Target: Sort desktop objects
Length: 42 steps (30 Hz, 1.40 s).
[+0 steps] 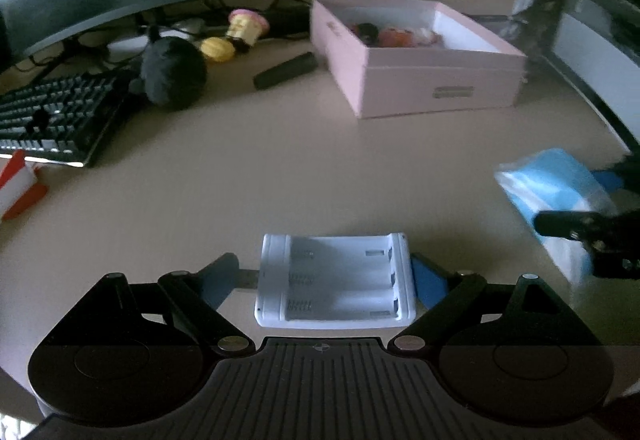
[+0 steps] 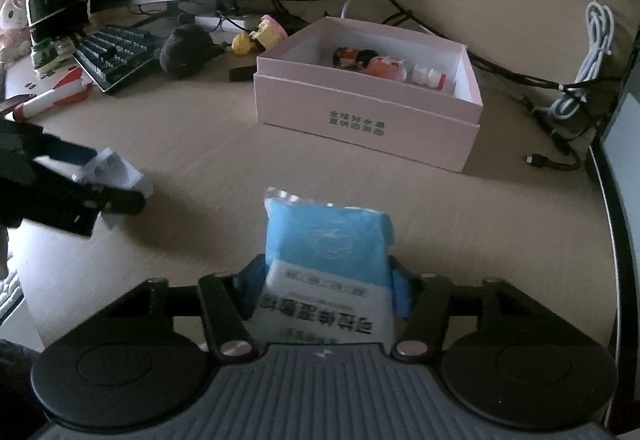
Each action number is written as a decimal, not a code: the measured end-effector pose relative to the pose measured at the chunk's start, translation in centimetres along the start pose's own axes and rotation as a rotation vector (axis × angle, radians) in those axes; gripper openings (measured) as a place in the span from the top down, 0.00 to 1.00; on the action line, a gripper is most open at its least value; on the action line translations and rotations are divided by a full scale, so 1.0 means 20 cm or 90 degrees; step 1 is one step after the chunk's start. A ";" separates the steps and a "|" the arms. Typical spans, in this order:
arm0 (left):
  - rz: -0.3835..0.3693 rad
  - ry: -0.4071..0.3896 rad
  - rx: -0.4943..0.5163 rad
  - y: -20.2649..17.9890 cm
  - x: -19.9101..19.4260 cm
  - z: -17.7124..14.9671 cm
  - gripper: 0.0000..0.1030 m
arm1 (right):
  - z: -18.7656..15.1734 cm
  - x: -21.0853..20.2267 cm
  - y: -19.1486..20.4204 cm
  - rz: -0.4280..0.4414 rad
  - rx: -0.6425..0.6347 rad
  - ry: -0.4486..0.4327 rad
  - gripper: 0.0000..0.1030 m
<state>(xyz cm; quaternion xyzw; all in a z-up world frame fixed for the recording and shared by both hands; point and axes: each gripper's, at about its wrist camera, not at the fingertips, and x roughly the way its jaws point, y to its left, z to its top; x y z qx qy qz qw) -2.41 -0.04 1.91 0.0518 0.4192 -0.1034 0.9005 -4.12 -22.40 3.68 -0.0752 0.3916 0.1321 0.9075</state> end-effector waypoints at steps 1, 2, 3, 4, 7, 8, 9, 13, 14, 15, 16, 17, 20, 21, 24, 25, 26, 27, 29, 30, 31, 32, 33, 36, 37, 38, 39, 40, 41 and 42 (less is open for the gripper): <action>-0.006 -0.002 0.001 -0.01 -0.02 0.00 0.08 | 0.00 -0.01 -0.01 0.007 0.001 0.005 0.44; -0.015 -0.007 0.000 -0.03 -0.04 0.00 0.08 | 0.00 -0.02 -0.02 0.014 0.004 0.009 0.45; -0.026 -0.010 -0.004 -0.03 -0.05 0.00 0.08 | 0.00 -0.03 -0.03 0.020 0.005 0.011 0.45; -0.042 -0.011 -0.016 -0.03 -0.06 0.01 0.08 | 0.00 -0.05 -0.04 0.026 0.004 0.011 0.45; -0.076 -0.015 -0.044 -0.03 -0.09 0.05 0.09 | 0.01 -0.13 -0.05 0.028 -0.011 -0.008 0.45; -0.079 -0.024 -0.040 -0.04 -0.10 0.07 0.09 | 0.02 -0.17 -0.06 0.026 -0.014 -0.018 0.45; -0.082 -0.035 -0.033 -0.05 -0.11 0.10 0.09 | 0.04 -0.21 -0.07 0.023 -0.014 -0.032 0.45; -0.100 -0.086 -0.012 -0.08 -0.16 0.24 0.09 | 0.13 -0.39 -0.13 0.001 -0.004 -0.113 0.45; -0.103 -0.104 -0.006 -0.09 -0.17 0.30 0.09 | 0.16 -0.44 -0.15 -0.008 0.001 -0.137 0.45; -0.104 -0.120 -0.003 -0.09 -0.18 0.34 0.09 | 0.20 -0.49 -0.17 -0.019 0.007 -0.164 0.45; -0.106 -0.138 -0.001 -0.09 -0.19 0.40 0.08 | 0.25 -0.53 -0.18 -0.029 0.014 -0.192 0.45; -0.109 -0.157 0.001 -0.09 -0.19 0.46 0.08 | 0.29 -0.55 -0.19 -0.035 0.020 -0.212 0.45; -0.120 -0.209 0.019 -0.10 -0.20 0.62 0.08 | 0.45 -0.60 -0.22 -0.058 0.046 -0.265 0.45; -0.118 -0.230 0.028 -0.11 -0.20 0.69 0.08 | 0.52 -0.61 -0.23 -0.068 0.053 -0.284 0.45; -0.123 -0.289 0.022 -0.12 -0.13 0.90 0.06 | 0.73 -0.57 -0.26 -0.077 0.083 -0.316 0.45; -0.136 -0.281 0.014 -0.11 -0.09 0.97 0.04 | 0.81 -0.53 -0.29 -0.064 0.097 -0.319 0.41; -0.145 -0.261 0.006 -0.10 -0.05 1.02 0.04 | 0.87 -0.49 -0.30 -0.062 0.111 -0.319 0.31; -0.138 -0.250 -0.003 -0.09 -0.02 1.04 0.04 | 0.92 -0.45 -0.32 -0.071 0.127 -0.317 0.29; -0.101 -0.241 -0.018 -0.05 0.00 1.01 0.02 | 0.96 -0.41 -0.34 -0.087 0.137 -0.311 0.29; -0.084 -0.230 -0.022 -0.03 0.01 0.97 0.02 | 0.95 -0.40 -0.35 -0.088 0.136 -0.313 0.28; -0.064 -0.213 -0.026 -0.01 0.04 0.92 0.02 | 0.93 -0.40 -0.34 -0.088 0.134 -0.316 0.22; -0.037 -0.183 -0.036 0.03 0.07 0.83 0.02 | 0.89 -0.39 -0.35 -0.089 0.133 -0.316 0.18; -0.027 -0.164 -0.046 0.05 0.09 0.78 0.02 | 0.85 -0.37 -0.35 -0.090 0.132 -0.305 0.17; -0.007 -0.077 -0.091 0.12 0.17 0.57 0.02 | 0.74 -0.27 -0.32 -0.087 0.117 -0.244 0.17; -0.005 -0.048 -0.106 0.14 0.19 0.49 0.02 | 0.69 -0.24 -0.28 -0.086 0.106 -0.226 0.17; -0.002 -0.021 -0.123 0.17 0.21 0.42 0.02 | 0.65 -0.19 -0.26 -0.082 0.092 -0.203 0.18; 0.002 -0.002 -0.137 0.20 0.21 0.35 0.02 | 0.62 -0.15 -0.23 -0.077 0.079 -0.183 0.18; 0.007 0.013 -0.150 0.22 0.21 0.30 0.02 | 0.60 -0.11 -0.21 -0.072 0.069 -0.165 0.18; 0.018 0.022 -0.163 0.25 0.21 0.25 0.02 | 0.57 -0.06 -0.17 -0.062 0.058 -0.144 0.18; 0.032 0.027 -0.173 0.27 0.20 0.22 0.02 | 0.56 -0.03 -0.14 -0.051 0.049 -0.130 0.18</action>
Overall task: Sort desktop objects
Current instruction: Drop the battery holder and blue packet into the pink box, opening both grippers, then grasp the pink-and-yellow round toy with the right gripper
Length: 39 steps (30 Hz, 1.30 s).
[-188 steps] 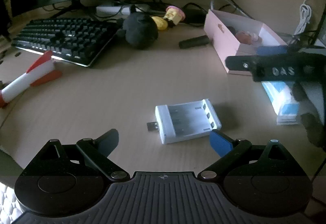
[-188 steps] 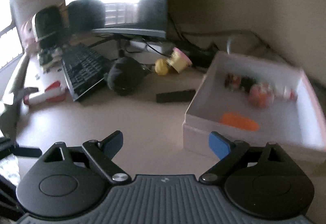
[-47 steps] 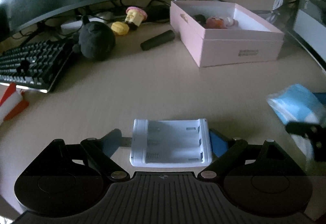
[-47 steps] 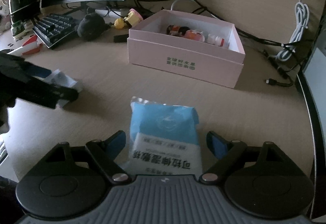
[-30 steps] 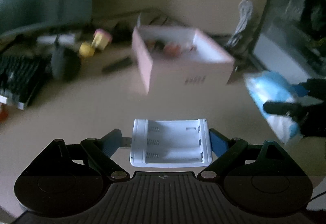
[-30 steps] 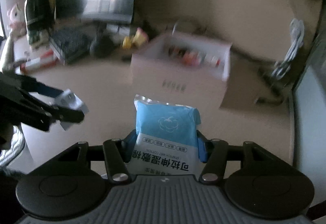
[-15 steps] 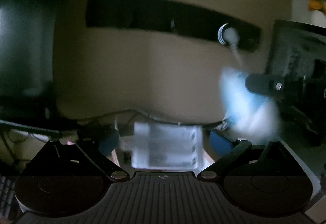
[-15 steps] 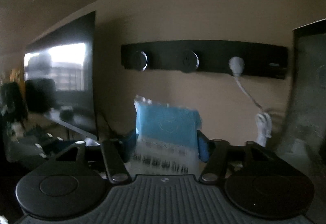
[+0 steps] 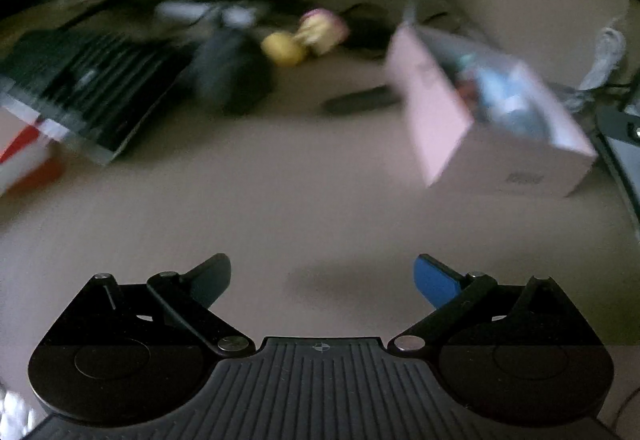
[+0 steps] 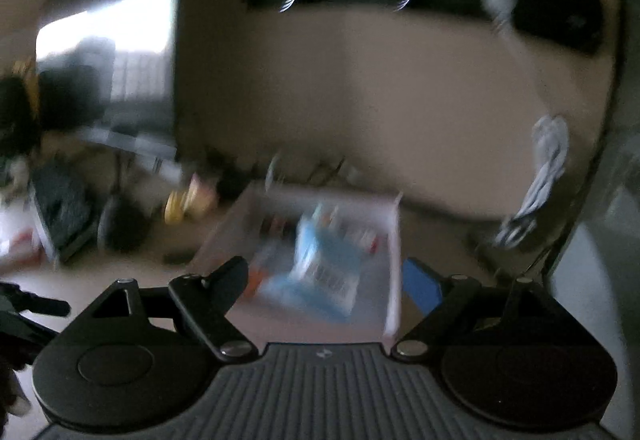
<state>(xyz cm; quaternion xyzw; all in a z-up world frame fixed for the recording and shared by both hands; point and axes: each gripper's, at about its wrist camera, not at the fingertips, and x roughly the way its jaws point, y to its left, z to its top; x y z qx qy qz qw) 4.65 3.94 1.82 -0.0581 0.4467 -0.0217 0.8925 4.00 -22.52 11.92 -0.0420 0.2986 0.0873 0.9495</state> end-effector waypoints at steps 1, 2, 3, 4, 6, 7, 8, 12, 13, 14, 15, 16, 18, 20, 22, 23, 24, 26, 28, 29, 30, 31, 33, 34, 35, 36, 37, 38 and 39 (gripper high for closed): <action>0.017 0.001 -0.011 0.03 -0.01 -0.02 0.02 | -0.01 0.01 0.02 0.010 -0.006 0.009 0.18; 0.031 0.002 -0.021 0.06 -0.02 -0.03 0.02 | -0.01 0.03 0.06 0.024 -0.013 0.016 0.17; 0.040 0.002 -0.031 0.10 -0.03 -0.03 0.02 | 0.00 0.06 0.10 0.040 -0.023 0.021 0.17; 0.048 0.001 -0.038 0.12 -0.04 -0.03 0.02 | 0.01 0.08 0.14 0.052 -0.031 0.021 0.17; 0.064 -0.006 -0.050 0.18 -0.09 -0.04 0.02 | 0.05 0.12 0.23 0.083 -0.050 0.021 0.17; 0.070 -0.009 -0.055 0.20 -0.10 -0.03 0.02 | 0.07 0.15 0.27 0.096 -0.058 0.021 0.17; 0.074 -0.011 -0.060 0.22 -0.12 -0.02 0.02 | 0.10 0.20 0.34 0.113 -0.067 0.022 0.17; 0.083 -0.022 -0.072 0.31 -0.18 -0.02 0.02 | 0.21 0.38 0.57 0.134 -0.101 0.025 0.18; 0.084 -0.023 -0.077 0.33 -0.17 -0.01 0.02 | 0.25 0.44 0.61 0.133 -0.100 0.029 0.22; 0.084 -0.025 -0.084 0.36 -0.17 0.00 0.02 | 0.29 0.51 0.65 0.126 -0.100 0.033 0.30; 0.084 -0.027 -0.088 0.37 -0.18 0.00 0.02 | 0.34 0.59 0.69 0.111 -0.106 0.041 0.34; 0.084 -0.028 -0.089 0.38 -0.18 0.00 0.02 | 0.36 0.66 0.73 0.099 -0.115 0.045 0.41; 0.083 -0.028 -0.084 0.40 -0.18 0.02 0.02 | 0.43 0.81 0.80 0.077 -0.140 0.058 0.42; 0.086 -0.028 -0.076 0.41 -0.18 0.03 0.02 | 0.47 0.93 0.84 0.053 -0.138 0.064 0.42; 0.084 -0.027 -0.070 0.41 -0.17 0.04 0.02 | 0.50 1.00 0.85 0.037 -0.124 0.061 0.42; 0.082 -0.026 -0.070 0.41 -0.17 0.04 0.02 | 0.51 1.02 0.86 0.031 -0.119 0.053 0.40; 0.079 -0.026 -0.071 0.41 -0.16 0.05 0.02 | 0.52 1.05 0.88 0.023 -0.123 0.045 0.38; 0.072 -0.025 -0.074 0.43 -0.16 0.06 0.02 | 0.53 1.11 0.90 0.004 -0.142 0.038 0.32; 0.069 -0.024 -0.077 0.43 -0.15 0.07 0.02 | 0.54 1.18 0.92 -0.015 -0.157 0.045 0.32; 0.067 -0.023 -0.078 0.44 -0.14 0.07 0.02 | 0.54 1.22 0.93 -0.020 -0.162 0.049 0.32; 0.066 -0.023 -0.078 0.44 -0.14 0.08 0.02 | 0.54 1.24 0.94 -0.023 -0.169 0.054 0.32; 0.064 -0.022 -0.077 0.44 -0.13 0.09 0.02 | 0.54 1.27 0.94 -0.023 -0.176 0.059 0.32; 0.061 -0.022 -0.072 0.44 -0.12 0.10 0.02 | 0.52 1.31 0.95 -0.013 -0.196 0.072 0.40; 0.061 -0.021 -0.069 0.44 -0.12 0.10 0.02 | 0.52 1.32 0.96 -0.005 -0.205 0.082 0.54; 0.060 -0.019 -0.067 0.43 -0.11 0.11 0.02 | 0.50 1.32 0.97 0.004 -0.213 0.091 0.60; 0.059 -0.018 -0.065 0.43 -0.11 0.11 0.02 | 0.49 1.30 0.97 0.008 -0.222 0.087 0.61; 0.059 -0.016 -0.064 0.43 -0.11 0.11 0.02 | 0.48 1.27 0.98 0.014 -0.234 0.084 0.67; 0.059 -0.013 -0.063 0.43 -0.10 0.11 0.02 | 0.46 1.23 1.00 0.029 -0.251 0.082 0.76; 0.059 -0.010 -0.063 0.42 -0.09 0.11 0.02 | 0.44 1.19 1.01 0.053 -0.264 0.088 0.80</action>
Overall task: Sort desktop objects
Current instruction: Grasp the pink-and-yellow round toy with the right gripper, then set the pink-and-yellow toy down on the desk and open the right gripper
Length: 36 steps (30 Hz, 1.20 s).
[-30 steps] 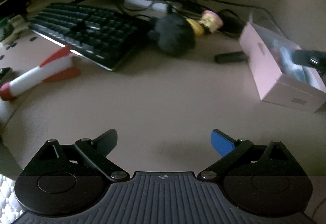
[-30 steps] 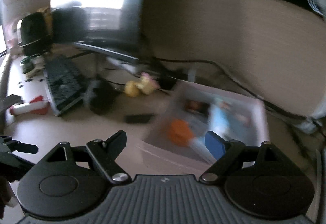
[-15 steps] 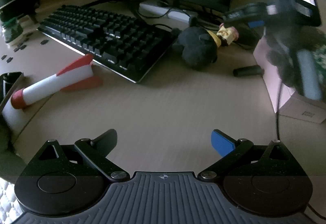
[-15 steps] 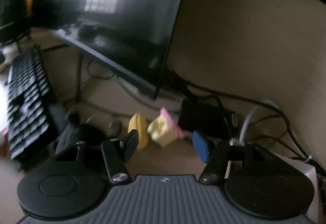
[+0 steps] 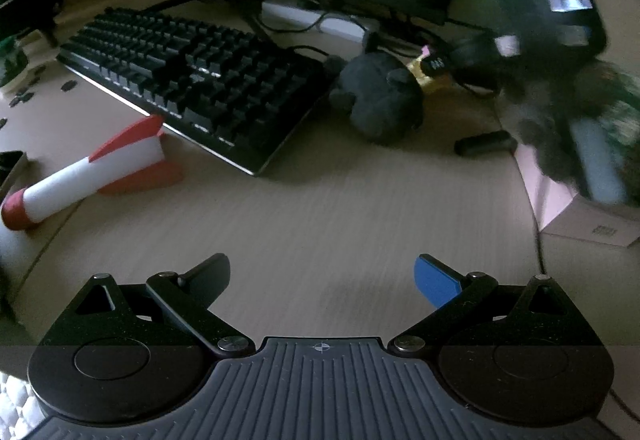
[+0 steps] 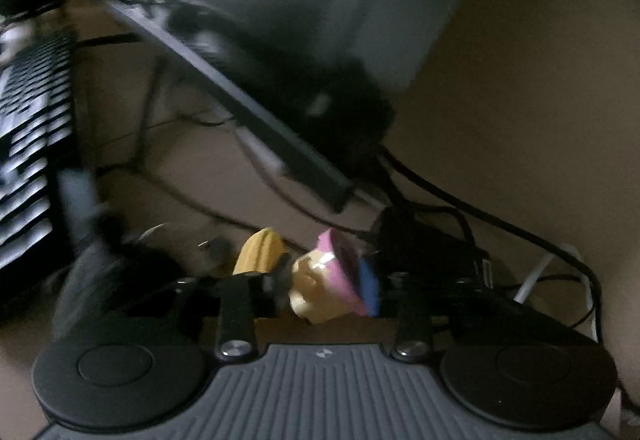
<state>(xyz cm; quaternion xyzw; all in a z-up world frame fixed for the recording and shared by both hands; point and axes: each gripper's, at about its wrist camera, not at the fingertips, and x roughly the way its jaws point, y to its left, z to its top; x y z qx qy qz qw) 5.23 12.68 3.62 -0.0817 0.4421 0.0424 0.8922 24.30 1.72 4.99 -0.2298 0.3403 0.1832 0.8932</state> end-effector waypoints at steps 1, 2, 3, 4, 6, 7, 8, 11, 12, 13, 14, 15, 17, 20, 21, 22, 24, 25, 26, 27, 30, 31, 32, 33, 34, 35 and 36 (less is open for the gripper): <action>-0.002 0.003 0.001 -0.01 0.01 0.00 0.02 | -0.02 -0.03 0.01 0.023 -0.009 0.001 0.83; -0.004 0.006 0.003 -0.01 0.01 0.00 0.02 | -0.05 -0.08 0.04 0.049 -0.023 0.004 0.88; -0.005 0.007 0.006 -0.02 0.01 0.00 0.02 | -0.08 -0.11 0.05 0.068 -0.036 0.011 0.88; -0.008 0.008 0.010 -0.04 0.01 0.00 0.02 | -0.11 -0.14 0.07 0.087 -0.046 0.018 0.88; -0.012 0.008 0.018 -0.06 0.01 -0.01 0.02 | -0.17 -0.20 0.10 0.128 -0.067 0.024 0.88; -0.014 0.008 0.021 -0.06 0.01 -0.01 0.02 | -0.19 -0.24 0.11 0.147 -0.075 0.023 0.88; -0.016 0.007 0.023 -0.07 0.01 -0.01 0.02 | -0.21 -0.27 0.12 0.164 -0.083 0.020 0.88; -0.019 0.009 0.018 -0.07 0.01 -0.03 0.02 | -0.22 -0.37 0.09 0.157 -0.082 -0.007 0.84; -0.020 0.011 0.014 -0.07 0.01 -0.03 0.02 | -0.21 -0.37 0.06 0.138 -0.064 -0.013 0.80; -0.020 0.013 0.010 -0.06 0.01 -0.04 0.02 | -0.19 -0.36 0.03 0.119 -0.043 -0.022 0.66; -0.020 0.015 0.006 -0.06 0.01 -0.05 0.02 | -0.16 -0.36 -0.01 0.097 -0.019 -0.034 0.49; -0.020 0.017 0.004 -0.05 0.01 -0.06 0.02 | -0.13 -0.34 -0.05 0.077 0.005 -0.044 0.42; -0.021 0.020 0.002 -0.03 0.01 -0.07 0.02 | -0.07 -0.27 -0.10 0.060 0.029 -0.043 0.38; -0.015 0.017 -0.008 0.01 0.00 -0.06 0.02 | 0.01 -0.10 -0.09 0.068 0.033 -0.005 0.32; -0.014 0.015 -0.016 0.04 0.00 -0.06 0.02 | 0.03 -0.04 -0.08 0.067 0.036 0.010 0.32; -0.013 0.014 -0.023 0.06 0.00 -0.06 0.02 | 0.04 0.01 -0.07 0.066 0.041 0.027 0.32; -0.010 0.012 -0.036 0.10 -0.01 -0.07 0.02 | 0.05 0.10 -0.06 0.065 0.067 0.058 0.32; -0.008 0.013 -0.041 0.11 0.00 -0.07 0.02 | 0.04 0.12 -0.06 0.072 0.081 0.064 0.34; -0.005 0.015 -0.045 0.12 0.00 -0.07 0.02 | 0.04 0.14 -0.08 0.078 0.101 0.063 0.43; -0.003 0.018 -0.048 0.13 0.01 -0.07 0.02 | 0.04 0.14 -0.09 0.082 0.113 0.060 0.44; -0.005 0.021 -0.048 0.12 0.02 -0.07 0.02 | 0.03 0.12 -0.10 0.082 0.103 0.049 0.52; -0.008 0.019 -0.045 0.11 0.01 -0.07 0.02 | 0.03 0.10 -0.09 0.079 0.093 0.046 0.55; -0.010 0.017 -0.041 0.10 0.01 -0.07 0.02 | 0.02 0.07 -0.09 0.081 0.079 0.042 0.70; -0.012 0.015 -0.038 0.08 0.01 -0.07 0.02 | 0.00 0.03 -0.08 0.085 0.062 0.039 0.73; -0.014 0.014 -0.034 0.07 0.00 -0.07 0.02 | -0.02 -0.01 -0.07 0.088 0.051 0.040 0.74; -0.016 0.013 -0.031 0.06 0.00 -0.07 0.02 | -0.04 -0.05 -0.06 0.093 0.039 0.038 0.74; -0.017 0.013 -0.029 0.05 0.01 -0.07 0.02 | -0.06 -0.09 -0.04 0.099 0.019 0.033 0.74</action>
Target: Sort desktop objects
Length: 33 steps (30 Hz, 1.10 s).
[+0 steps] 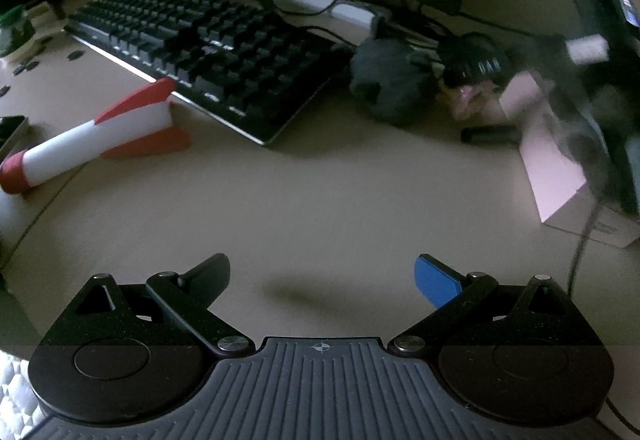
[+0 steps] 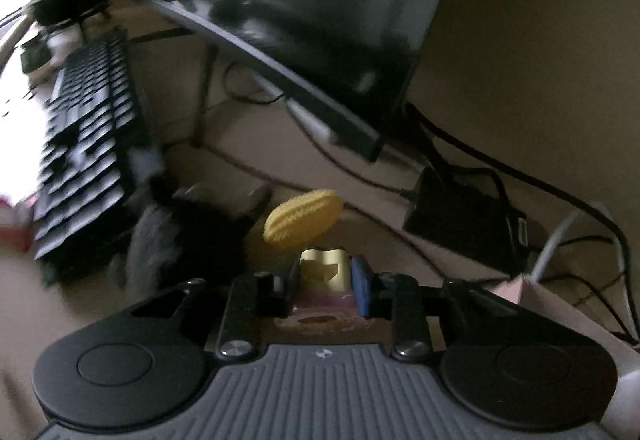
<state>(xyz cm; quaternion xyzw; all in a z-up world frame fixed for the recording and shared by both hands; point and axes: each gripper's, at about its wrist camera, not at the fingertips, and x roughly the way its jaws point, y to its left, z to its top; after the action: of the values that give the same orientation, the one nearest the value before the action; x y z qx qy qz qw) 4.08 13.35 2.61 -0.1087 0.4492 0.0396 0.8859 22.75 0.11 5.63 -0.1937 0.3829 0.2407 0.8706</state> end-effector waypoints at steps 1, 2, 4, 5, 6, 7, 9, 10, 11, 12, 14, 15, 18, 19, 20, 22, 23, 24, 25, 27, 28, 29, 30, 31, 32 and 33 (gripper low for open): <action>-0.002 0.000 0.003 -0.01 0.00 0.00 0.02 | -0.03 -0.03 0.02 0.001 -0.021 -0.005 0.74; -0.003 0.000 0.005 -0.02 0.00 0.00 0.02 | -0.06 -0.08 0.06 0.001 -0.048 -0.012 0.74; -0.006 -0.001 0.012 -0.05 0.00 0.00 0.02 | -0.12 -0.15 0.12 0.013 -0.090 -0.021 0.74; -0.008 -0.002 0.014 -0.06 -0.01 -0.01 0.02 | -0.13 -0.19 0.15 0.027 -0.110 -0.021 0.74; -0.009 -0.002 0.016 -0.07 -0.01 -0.01 0.02 | -0.16 -0.24 0.19 0.040 -0.137 -0.023 0.73; -0.009 -0.001 0.017 -0.07 -0.01 -0.01 0.02 | -0.19 -0.27 0.23 0.048 -0.168 -0.027 0.73; -0.009 0.000 0.018 -0.08 -0.01 -0.01 0.02 | -0.24 -0.35 0.31 0.074 -0.224 -0.032 0.73; -0.010 0.000 0.018 -0.09 -0.01 -0.01 0.02 | -0.24 -0.38 0.33 0.087 -0.227 -0.038 0.72; -0.009 0.000 0.018 -0.09 -0.01 -0.02 0.02 | -0.25 -0.41 0.34 0.102 -0.225 -0.046 0.68; -0.009 0.001 0.017 -0.09 0.00 -0.02 0.02 | -0.24 -0.44 0.33 0.106 -0.221 -0.056 0.66; -0.007 0.003 0.014 -0.09 0.00 -0.03 0.02 | -0.23 -0.48 0.29 0.096 -0.205 -0.075 0.61; -0.006 0.004 0.011 -0.09 0.00 -0.04 0.02 | -0.22 -0.48 0.25 0.084 -0.193 -0.080 0.59; -0.003 0.008 0.002 -0.08 0.02 -0.06 0.02 | -0.18 -0.42 0.10 0.024 -0.144 -0.062 0.59; -0.001 0.008 0.000 -0.08 0.02 -0.06 0.02 | -0.17 -0.39 0.05 -0.003 -0.126 -0.053 0.59; 0.000 0.008 -0.002 -0.08 0.03 -0.07 0.02 | -0.15 -0.35 -0.01 -0.032 -0.095 -0.040 0.59; 0.001 0.003 0.001 -0.09 0.03 -0.07 0.02 | -0.13 -0.28 -0.11 -0.036 -0.029 -0.013 0.59; -0.003 0.001 0.004 -0.09 0.02 -0.07 0.02 | -0.11 -0.25 -0.15 -0.014 -0.004 0.000 0.59; -0.006 -0.002 0.006 -0.09 0.02 -0.08 0.02 | -0.11 -0.21 -0.17 0.010 0.000 0.014 0.59; -0.007 -0.005 0.009 -0.09 0.01 -0.08 0.02 | -0.10 -0.18 -0.17 0.030 -0.012 0.032 0.59; 0.004 -0.010 0.015 -0.09 0.01 -0.08 0.02 | -0.11 -0.13 -0.14 0.051 -0.034 0.061 0.59; 0.012 -0.011 0.014 -0.08 0.01 -0.08 0.02 | -0.12 -0.12 -0.13 0.059 -0.041 0.073 0.59; 0.021 -0.013 0.009 -0.07 0.01 -0.08 0.02 | -0.13 -0.11 -0.11 0.060 -0.047 0.082 0.59; 0.026 -0.014 0.001 -0.05 0.01 -0.07 0.02 | -0.14 -0.11 -0.10 0.056 -0.050 0.086 0.59; 0.030 -0.015 -0.008 -0.04 0.02 -0.06 0.02 | -0.17 -0.12 -0.08 0.052 -0.048 0.087 0.59; 0.034 -0.019 -0.017 -0.02 0.02 -0.05 0.02 | -0.19 -0.13 -0.07 0.048 -0.042 0.088 0.59; 0.040 -0.025 -0.023 0.00 0.02 -0.04 0.02 | -0.21 -0.14 -0.05 0.049 -0.036 0.084 0.59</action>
<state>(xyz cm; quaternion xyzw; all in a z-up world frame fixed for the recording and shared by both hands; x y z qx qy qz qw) 3.67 13.21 1.85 -0.1100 0.4340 0.0774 0.8908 19.28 -3.73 5.28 -0.2186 0.4394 0.2711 0.8280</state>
